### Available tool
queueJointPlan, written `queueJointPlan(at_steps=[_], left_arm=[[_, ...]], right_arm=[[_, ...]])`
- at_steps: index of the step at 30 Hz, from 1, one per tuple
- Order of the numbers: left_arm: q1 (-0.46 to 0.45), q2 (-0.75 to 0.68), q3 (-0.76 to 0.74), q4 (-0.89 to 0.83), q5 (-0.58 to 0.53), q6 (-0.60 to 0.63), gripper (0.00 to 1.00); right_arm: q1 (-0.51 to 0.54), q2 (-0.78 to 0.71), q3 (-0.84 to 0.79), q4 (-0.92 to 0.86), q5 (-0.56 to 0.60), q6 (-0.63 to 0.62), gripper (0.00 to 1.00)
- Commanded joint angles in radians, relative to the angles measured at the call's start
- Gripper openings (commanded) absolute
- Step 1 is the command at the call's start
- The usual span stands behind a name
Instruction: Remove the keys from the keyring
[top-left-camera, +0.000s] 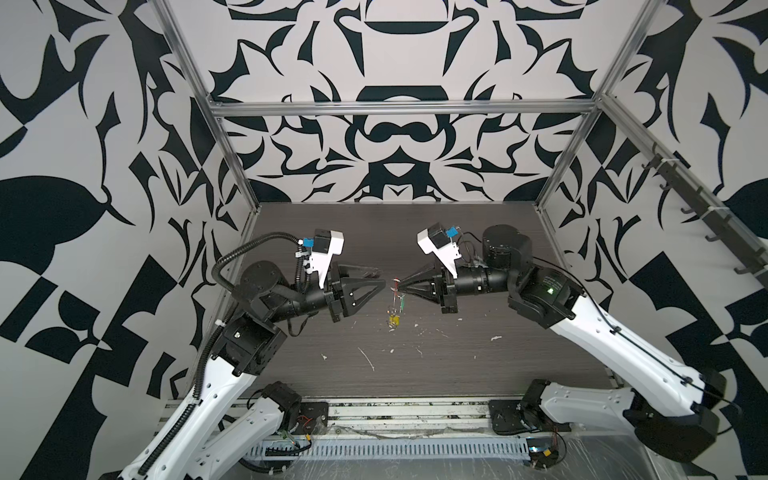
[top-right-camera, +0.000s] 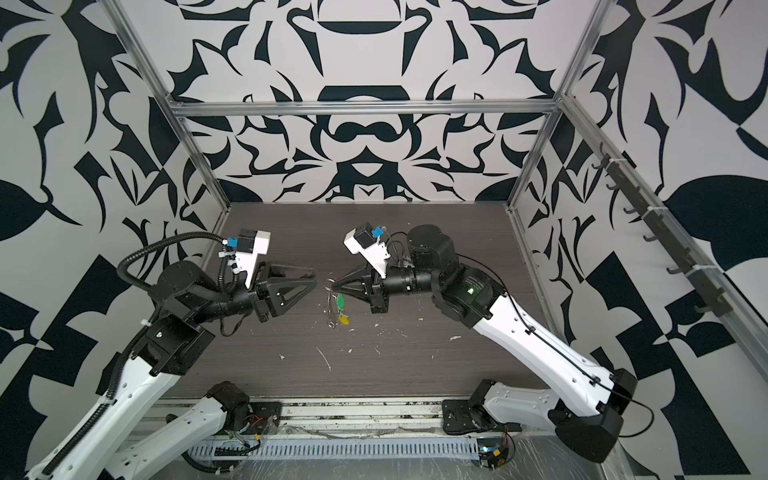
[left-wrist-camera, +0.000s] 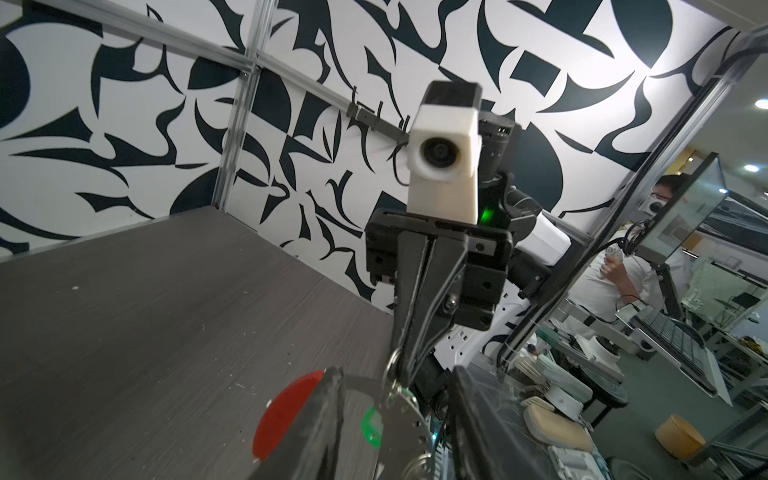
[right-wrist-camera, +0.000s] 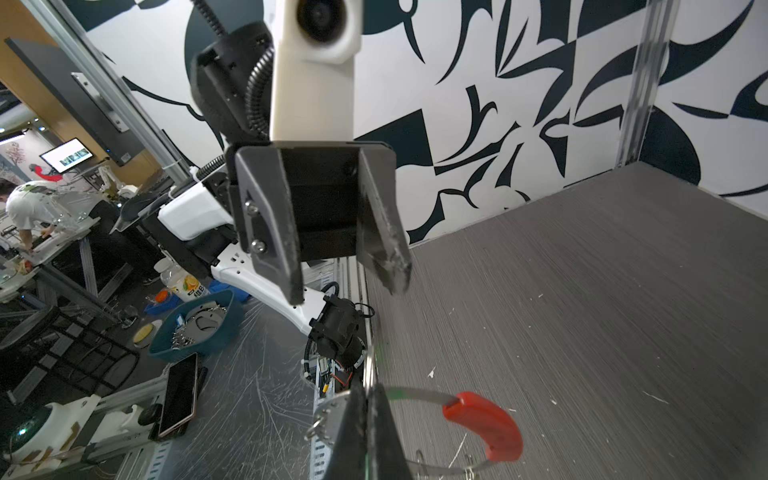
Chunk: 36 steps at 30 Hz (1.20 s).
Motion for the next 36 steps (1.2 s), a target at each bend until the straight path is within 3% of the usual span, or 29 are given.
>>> queueJointPlan(at_steps=[1, 12, 36], left_arm=[[0.001, 0.033, 0.054, -0.172, 0.061, 0.061, 0.44], [0.001, 0.124, 0.152, -0.317, 0.145, 0.105, 0.39], [-0.017, 0.158, 0.163, -0.372, 0.174, 0.142, 0.28]], right_arm=[[-0.004, 0.026, 0.094, -0.160, -0.056, -0.101, 0.00], [-0.003, 0.109, 0.222, -0.359, -0.091, -0.169, 0.00], [-0.004, 0.132, 0.224, -0.312, -0.079, -0.141, 0.00]])
